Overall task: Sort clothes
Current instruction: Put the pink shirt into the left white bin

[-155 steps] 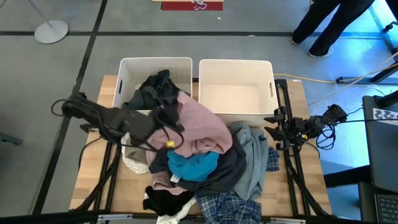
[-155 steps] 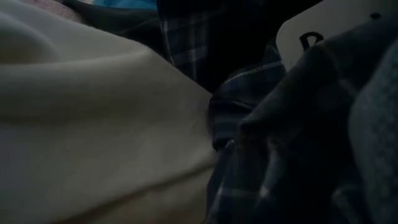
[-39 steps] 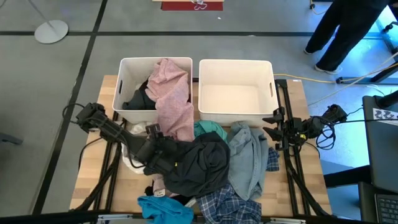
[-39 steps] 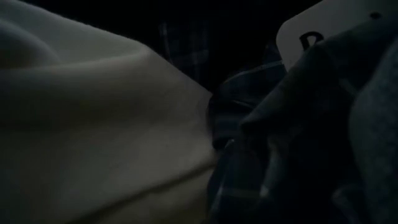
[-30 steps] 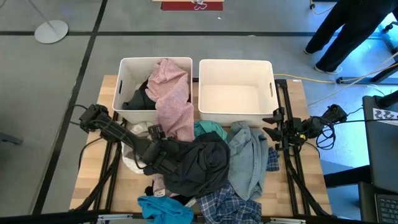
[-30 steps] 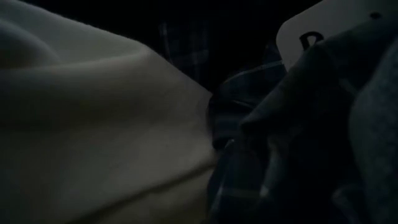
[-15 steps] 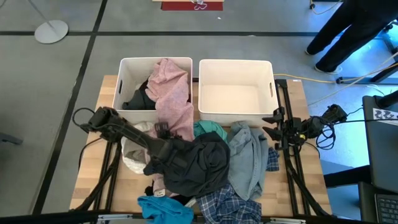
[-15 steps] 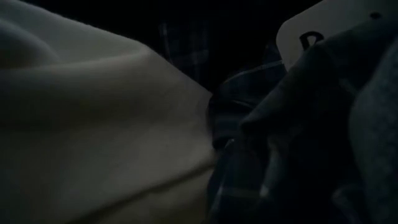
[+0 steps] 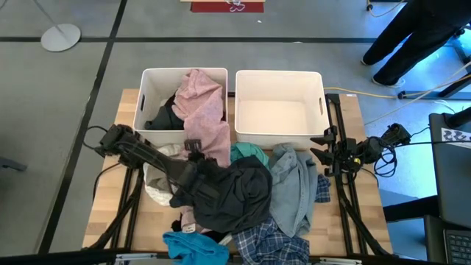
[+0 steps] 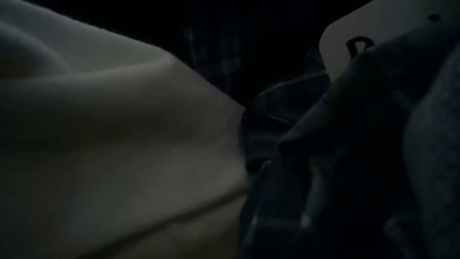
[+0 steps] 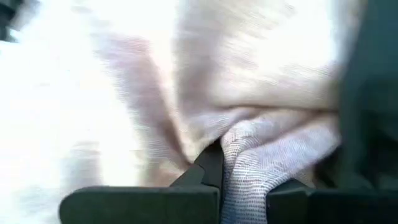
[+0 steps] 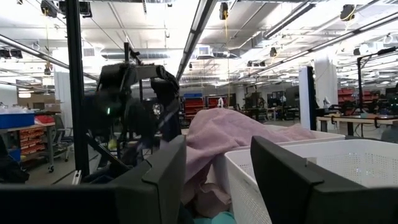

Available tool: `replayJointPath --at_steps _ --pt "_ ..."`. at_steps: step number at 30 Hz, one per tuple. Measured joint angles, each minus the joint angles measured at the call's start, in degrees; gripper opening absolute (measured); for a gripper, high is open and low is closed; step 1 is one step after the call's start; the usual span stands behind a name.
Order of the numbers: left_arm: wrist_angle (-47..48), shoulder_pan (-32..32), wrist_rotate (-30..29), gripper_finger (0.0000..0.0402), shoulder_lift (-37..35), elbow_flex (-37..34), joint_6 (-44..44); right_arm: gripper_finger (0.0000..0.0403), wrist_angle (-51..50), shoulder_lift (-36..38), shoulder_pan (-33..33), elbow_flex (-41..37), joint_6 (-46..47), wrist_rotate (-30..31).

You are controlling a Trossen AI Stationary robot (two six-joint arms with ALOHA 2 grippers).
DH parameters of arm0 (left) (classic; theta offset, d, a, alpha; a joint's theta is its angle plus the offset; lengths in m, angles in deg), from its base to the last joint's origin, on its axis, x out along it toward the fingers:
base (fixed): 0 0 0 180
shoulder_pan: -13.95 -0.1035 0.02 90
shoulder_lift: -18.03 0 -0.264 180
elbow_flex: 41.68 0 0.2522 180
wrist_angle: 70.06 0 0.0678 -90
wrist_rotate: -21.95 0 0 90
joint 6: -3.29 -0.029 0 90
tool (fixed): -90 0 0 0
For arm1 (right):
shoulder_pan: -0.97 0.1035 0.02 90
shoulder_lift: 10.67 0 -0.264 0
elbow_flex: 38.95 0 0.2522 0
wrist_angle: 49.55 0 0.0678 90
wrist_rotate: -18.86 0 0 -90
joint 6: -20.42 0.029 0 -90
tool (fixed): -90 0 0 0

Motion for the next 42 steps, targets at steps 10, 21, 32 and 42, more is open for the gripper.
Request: replayJointPath --at_steps 10,21,32,42 --pt "-1.16 -1.78 -21.97 0.0004 -12.96 2.75 -1.41 0.0182 0.08 0.0 0.0 0.0 0.09 0.02" --pt "-13.46 -6.48 -42.11 0.0003 -27.83 2.79 -14.39 0.0182 1.55 -0.01 -0.02 0.0 -0.24 0.46" --pt "-33.58 -15.43 -40.76 0.0005 -39.2 3.03 -29.11 0.0182 4.02 0.0 -0.02 0.0 -2.98 0.46" --pt "-60.58 -27.71 -28.41 0.0008 -41.16 3.01 -41.32 0.0182 4.57 0.0 0.0 0.0 -4.66 0.5"
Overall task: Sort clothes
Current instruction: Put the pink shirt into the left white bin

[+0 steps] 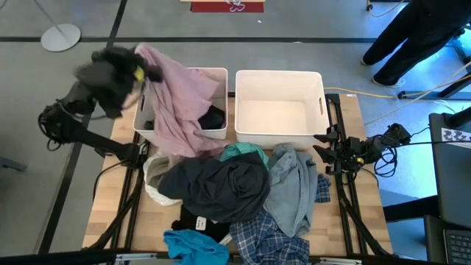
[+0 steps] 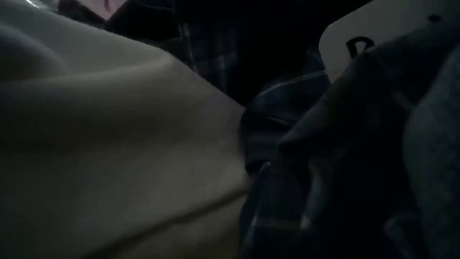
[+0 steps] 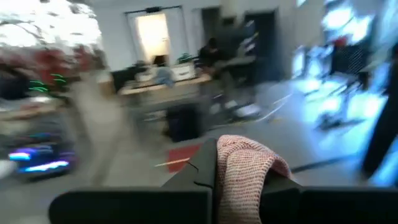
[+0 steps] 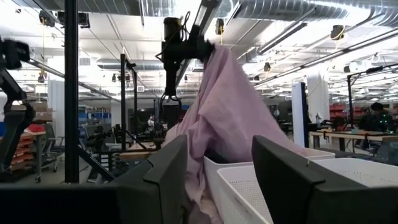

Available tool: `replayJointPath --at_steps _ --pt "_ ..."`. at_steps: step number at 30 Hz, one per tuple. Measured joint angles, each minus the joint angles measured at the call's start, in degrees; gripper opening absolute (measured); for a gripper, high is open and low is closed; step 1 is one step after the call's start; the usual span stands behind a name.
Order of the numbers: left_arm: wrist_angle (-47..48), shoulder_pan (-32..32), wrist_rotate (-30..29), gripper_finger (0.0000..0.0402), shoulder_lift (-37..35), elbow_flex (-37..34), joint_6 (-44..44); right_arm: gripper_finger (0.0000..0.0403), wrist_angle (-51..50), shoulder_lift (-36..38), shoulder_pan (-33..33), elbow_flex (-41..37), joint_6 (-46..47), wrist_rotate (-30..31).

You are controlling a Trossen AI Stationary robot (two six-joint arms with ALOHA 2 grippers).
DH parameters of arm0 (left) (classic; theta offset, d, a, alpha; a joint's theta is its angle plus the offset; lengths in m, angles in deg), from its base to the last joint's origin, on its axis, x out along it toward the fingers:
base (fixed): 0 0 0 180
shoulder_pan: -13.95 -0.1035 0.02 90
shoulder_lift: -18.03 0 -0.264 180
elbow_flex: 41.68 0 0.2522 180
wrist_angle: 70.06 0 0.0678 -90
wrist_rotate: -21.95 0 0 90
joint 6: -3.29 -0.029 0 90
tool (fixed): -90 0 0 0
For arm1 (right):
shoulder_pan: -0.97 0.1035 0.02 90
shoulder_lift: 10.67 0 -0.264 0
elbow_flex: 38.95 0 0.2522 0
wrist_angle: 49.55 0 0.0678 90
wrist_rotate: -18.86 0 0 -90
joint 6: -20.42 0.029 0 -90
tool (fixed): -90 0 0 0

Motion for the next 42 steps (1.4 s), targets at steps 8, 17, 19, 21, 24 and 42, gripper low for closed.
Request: replayJointPath --at_steps 8,17,19,21,24,42 --pt "-21.99 -3.15 19.33 0.0009 1.31 0.08 -15.02 0.0182 -0.17 -0.01 -0.02 0.0 -0.18 0.05" --pt "-9.88 -13.34 19.14 0.0013 5.17 -7.12 -9.84 0.0182 -1.5 0.0 -0.02 0.0 0.29 0.07" --pt "-3.25 -15.66 20.17 0.0016 6.12 -9.76 -5.17 0.0182 -1.92 0.0 -0.02 0.0 0.33 0.06" --pt "2.17 -17.5 22.27 0.0018 6.7 -12.62 -1.3 0.0182 -2.22 0.0 -0.02 0.0 0.86 0.09" --pt "6.53 -19.59 23.59 0.0019 6.89 -16.11 4.95 0.0182 -2.16 0.0 -0.02 0.0 1.14 0.09" --pt "19.91 -24.16 37.37 0.018 6.84 -20.25 14.32 0.0182 -2.28 0.0 -0.02 0.0 3.22 -0.03"
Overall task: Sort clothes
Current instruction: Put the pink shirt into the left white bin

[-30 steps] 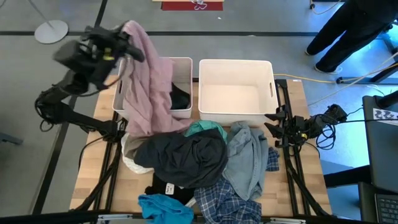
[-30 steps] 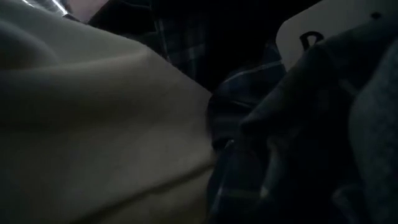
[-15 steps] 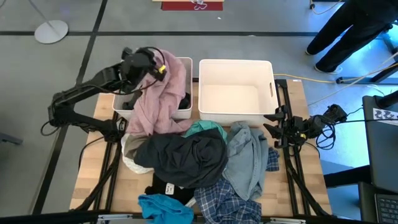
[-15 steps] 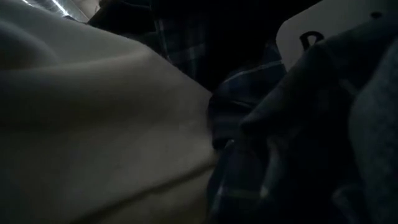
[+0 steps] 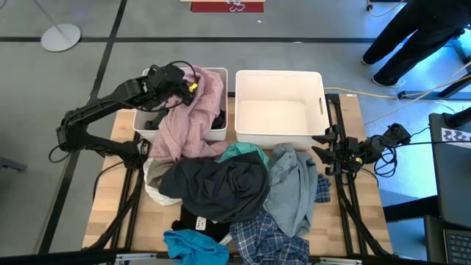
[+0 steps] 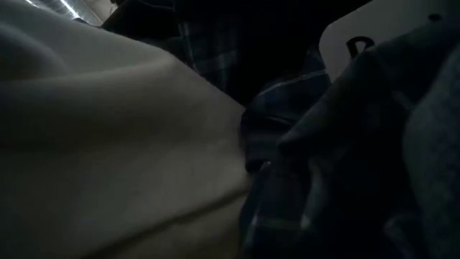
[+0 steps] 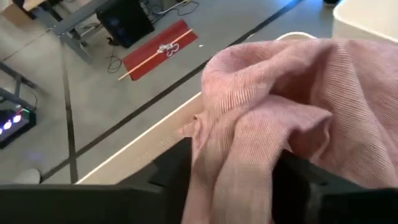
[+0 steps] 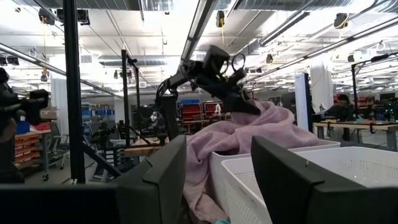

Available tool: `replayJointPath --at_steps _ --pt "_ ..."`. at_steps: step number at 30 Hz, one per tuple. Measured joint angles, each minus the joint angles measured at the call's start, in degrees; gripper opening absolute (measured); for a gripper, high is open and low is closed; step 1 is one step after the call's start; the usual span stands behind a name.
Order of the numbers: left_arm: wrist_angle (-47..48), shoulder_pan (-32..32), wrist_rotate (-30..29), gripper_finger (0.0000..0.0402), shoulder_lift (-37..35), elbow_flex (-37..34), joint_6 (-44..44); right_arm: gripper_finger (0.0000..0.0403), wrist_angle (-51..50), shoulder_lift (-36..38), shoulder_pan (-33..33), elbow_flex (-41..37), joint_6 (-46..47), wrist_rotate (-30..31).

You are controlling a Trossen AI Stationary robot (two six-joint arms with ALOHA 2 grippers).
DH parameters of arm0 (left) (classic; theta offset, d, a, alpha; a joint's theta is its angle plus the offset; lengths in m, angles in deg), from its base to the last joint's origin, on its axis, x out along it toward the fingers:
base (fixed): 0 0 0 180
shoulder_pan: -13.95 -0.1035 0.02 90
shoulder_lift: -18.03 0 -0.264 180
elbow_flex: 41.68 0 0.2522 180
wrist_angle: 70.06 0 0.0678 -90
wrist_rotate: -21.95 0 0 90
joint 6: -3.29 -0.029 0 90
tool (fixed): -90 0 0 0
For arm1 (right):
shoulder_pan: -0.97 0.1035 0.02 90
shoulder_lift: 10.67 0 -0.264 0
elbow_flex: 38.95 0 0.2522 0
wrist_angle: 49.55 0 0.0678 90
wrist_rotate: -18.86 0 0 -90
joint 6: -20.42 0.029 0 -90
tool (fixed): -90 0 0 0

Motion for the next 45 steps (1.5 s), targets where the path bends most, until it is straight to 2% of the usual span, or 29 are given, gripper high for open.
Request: replayJointPath --at_steps 5,9,13,17,22,26,30,37,41,45 --pt "7.5 3.59 -0.08 0.0217 -0.2 6.64 2.53 0.0182 -0.35 0.0 0.01 0.0 0.01 -0.01" --pt "8.59 8.2 -0.08 0.0223 -0.54 9.89 2.85 0.0182 -0.35 0.0 0.02 0.0 0.02 0.04" --pt "9.59 15.76 1.93 0.0223 -0.81 10.67 6.17 0.0182 -0.81 -0.01 0.02 0.0 0.23 0.04" --pt "16.57 25.37 3.02 0.0223 -0.17 10.66 15.13 0.0182 -2.21 -0.02 0.02 -0.02 1.02 0.06" --pt "27.66 38.02 3.05 0.0223 1.83 10.66 31.46 0.0182 -1.58 0.0 0.02 -0.02 3.06 -0.21" --pt "30.24 46.54 2.97 0.0223 4.48 10.66 40.6 0.0182 -1.46 -0.01 0.02 -0.02 3.1 -0.43" --pt "30.15 53.33 1.32 0.0223 8.23 9.52 45.39 0.0182 -1.46 0.0 0.0 -0.02 4.3 -0.47" --pt "30.58 58.79 -4.91 0.0223 15.38 4.1 50.7 0.0182 -1.46 0.0 0.02 -0.02 4.32 -0.49" --pt "30.72 58.35 -6.45 0.0223 18.82 0.85 52.43 0.0182 -0.94 0.0 0.02 -0.02 4.15 -0.47" --pt "31.29 57.17 -13.37 0.0223 20.95 -1.09 56.13 0.0182 -0.21 -0.01 0.02 -0.02 2.99 -0.47"
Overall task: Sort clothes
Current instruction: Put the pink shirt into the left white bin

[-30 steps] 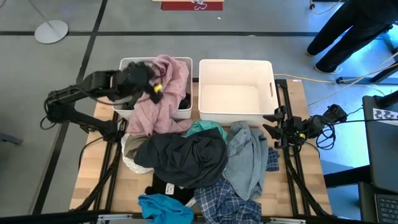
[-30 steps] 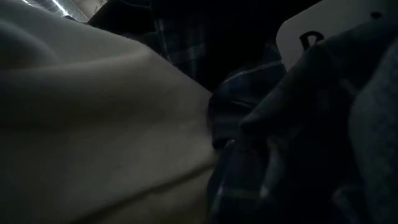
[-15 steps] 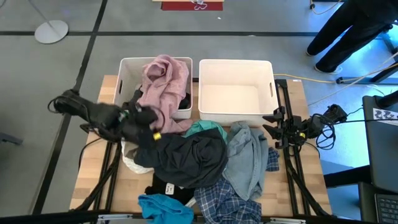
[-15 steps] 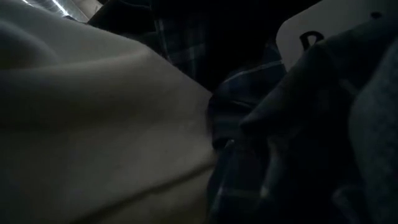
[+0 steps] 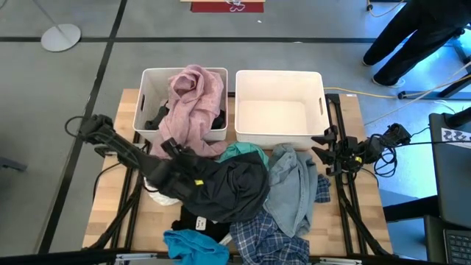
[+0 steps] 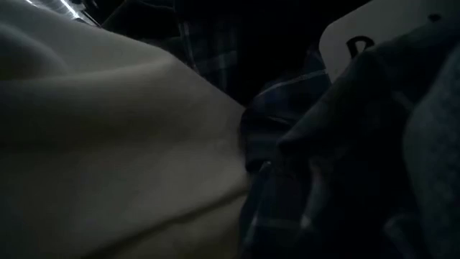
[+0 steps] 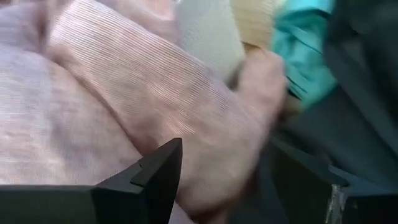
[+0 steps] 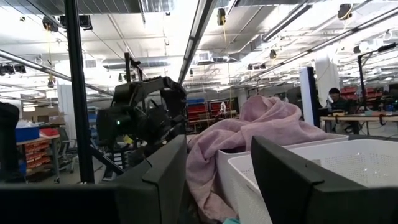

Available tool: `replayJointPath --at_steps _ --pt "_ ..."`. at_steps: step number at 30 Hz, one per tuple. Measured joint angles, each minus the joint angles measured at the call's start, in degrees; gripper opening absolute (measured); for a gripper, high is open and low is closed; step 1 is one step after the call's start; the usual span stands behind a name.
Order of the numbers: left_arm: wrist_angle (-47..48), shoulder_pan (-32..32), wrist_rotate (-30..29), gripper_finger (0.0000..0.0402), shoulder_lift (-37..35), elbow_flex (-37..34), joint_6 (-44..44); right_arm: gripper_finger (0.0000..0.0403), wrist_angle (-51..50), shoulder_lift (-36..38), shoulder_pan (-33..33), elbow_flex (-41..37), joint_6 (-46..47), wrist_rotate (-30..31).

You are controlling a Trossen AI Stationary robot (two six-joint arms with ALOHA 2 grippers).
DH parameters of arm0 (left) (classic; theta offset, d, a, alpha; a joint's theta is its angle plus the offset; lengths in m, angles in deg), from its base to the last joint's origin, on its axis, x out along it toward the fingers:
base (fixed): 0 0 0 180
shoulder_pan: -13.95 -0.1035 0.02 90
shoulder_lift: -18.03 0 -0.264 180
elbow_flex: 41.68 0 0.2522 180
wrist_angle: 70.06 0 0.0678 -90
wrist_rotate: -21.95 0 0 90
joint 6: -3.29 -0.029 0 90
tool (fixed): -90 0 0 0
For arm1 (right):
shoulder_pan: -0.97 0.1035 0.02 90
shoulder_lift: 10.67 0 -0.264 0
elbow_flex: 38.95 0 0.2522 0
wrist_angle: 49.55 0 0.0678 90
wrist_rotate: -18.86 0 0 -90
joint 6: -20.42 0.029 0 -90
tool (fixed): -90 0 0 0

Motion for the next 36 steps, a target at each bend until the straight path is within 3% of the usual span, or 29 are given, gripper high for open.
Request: replayJointPath --at_steps 12,15,22,24,30,36 --pt "-5.54 -5.18 -1.67 0.0213 1.23 -6.71 -1.45 0.0182 -0.05 0.01 0.0 0.0 -0.18 0.05" --pt "-5.12 -5.89 -2.02 0.0173 1.23 -7.01 -1.66 0.0182 -0.05 0.01 0.0 0.0 -0.19 0.07" --pt "-5.03 -6.13 -7.73 0.0027 1.2 -7.01 -9.04 0.0182 -0.03 0.0 0.0 0.0 -0.2 0.12" --pt "-4.37 -6.14 -9.12 0.0008 1.2 -6.66 -11.14 0.0182 -0.04 0.01 0.0 0.0 -0.2 0.09" --pt "-0.39 -6.15 -12.21 0.0003 0.97 -0.18 -15.49 0.0182 -0.13 0.01 0.0 0.0 -0.2 0.05" --pt "6.53 -6.75 -21.72 0.0002 -0.09 12.43 -23.25 0.0182 -0.18 0.01 0.0 0.0 -0.22 0.03"
